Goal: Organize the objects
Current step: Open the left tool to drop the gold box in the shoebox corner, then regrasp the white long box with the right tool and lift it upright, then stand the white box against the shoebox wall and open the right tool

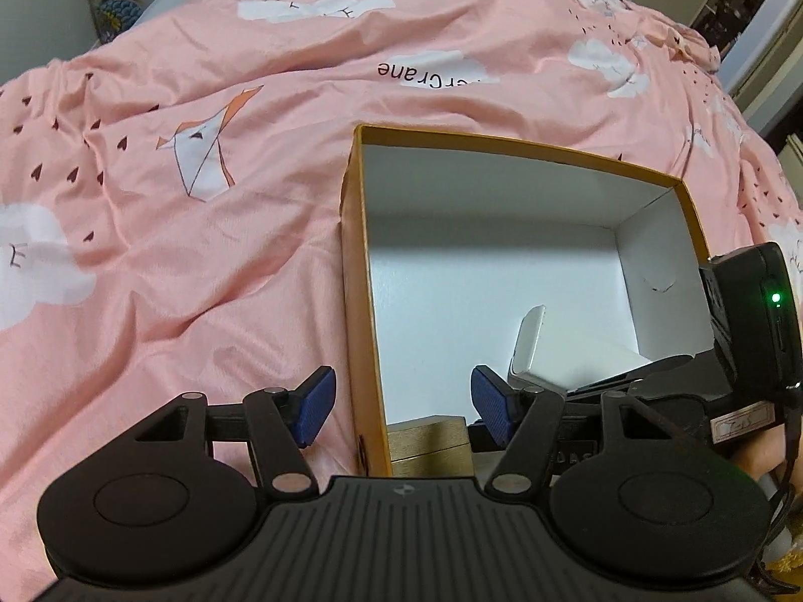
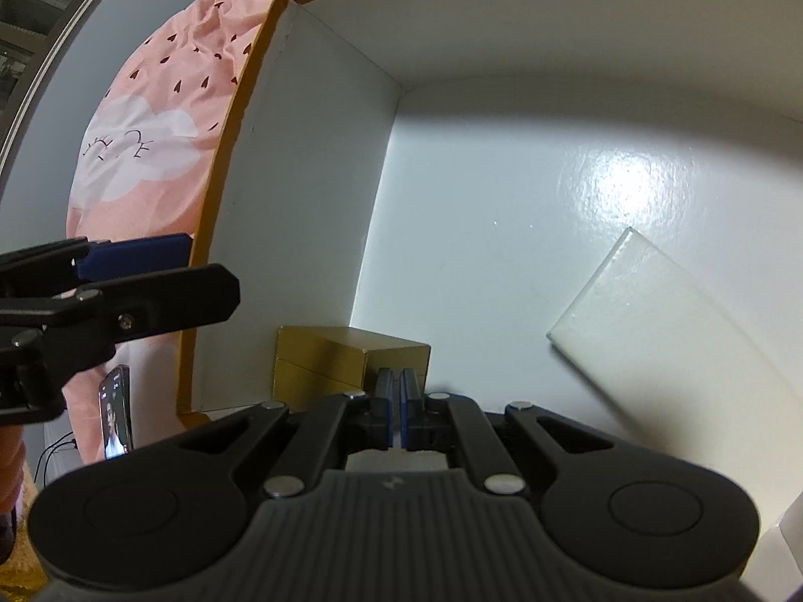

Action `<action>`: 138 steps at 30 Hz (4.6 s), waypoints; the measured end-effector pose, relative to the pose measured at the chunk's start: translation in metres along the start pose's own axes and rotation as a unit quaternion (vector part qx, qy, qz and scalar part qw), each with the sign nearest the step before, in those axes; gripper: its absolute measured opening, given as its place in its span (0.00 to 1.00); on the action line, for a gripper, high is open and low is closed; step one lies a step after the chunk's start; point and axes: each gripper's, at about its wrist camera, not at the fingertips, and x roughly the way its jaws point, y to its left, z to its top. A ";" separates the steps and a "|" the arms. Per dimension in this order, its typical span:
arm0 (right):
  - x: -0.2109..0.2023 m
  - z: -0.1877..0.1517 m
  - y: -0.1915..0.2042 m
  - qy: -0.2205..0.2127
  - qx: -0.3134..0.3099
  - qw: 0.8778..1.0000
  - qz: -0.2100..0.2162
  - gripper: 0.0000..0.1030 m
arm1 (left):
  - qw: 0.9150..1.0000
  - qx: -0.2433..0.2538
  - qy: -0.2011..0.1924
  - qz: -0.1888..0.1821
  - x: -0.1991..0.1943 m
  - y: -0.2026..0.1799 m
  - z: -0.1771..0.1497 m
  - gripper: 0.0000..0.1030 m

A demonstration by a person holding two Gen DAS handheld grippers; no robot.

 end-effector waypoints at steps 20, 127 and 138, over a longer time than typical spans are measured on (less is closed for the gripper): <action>-0.014 -0.009 0.004 0.065 -0.275 0.928 -0.244 0.38 | 0.999 -0.033 -0.016 -0.031 0.000 0.014 -0.015 0.71; 0.007 0.059 -0.027 -0.075 -0.002 0.996 -0.055 0.19 | 0.999 0.019 0.011 0.038 0.019 -0.003 -0.007 0.08; 0.020 0.062 -0.011 -0.085 -0.031 0.995 -0.029 0.14 | 0.999 0.011 0.006 0.031 0.019 0.001 -0.008 0.08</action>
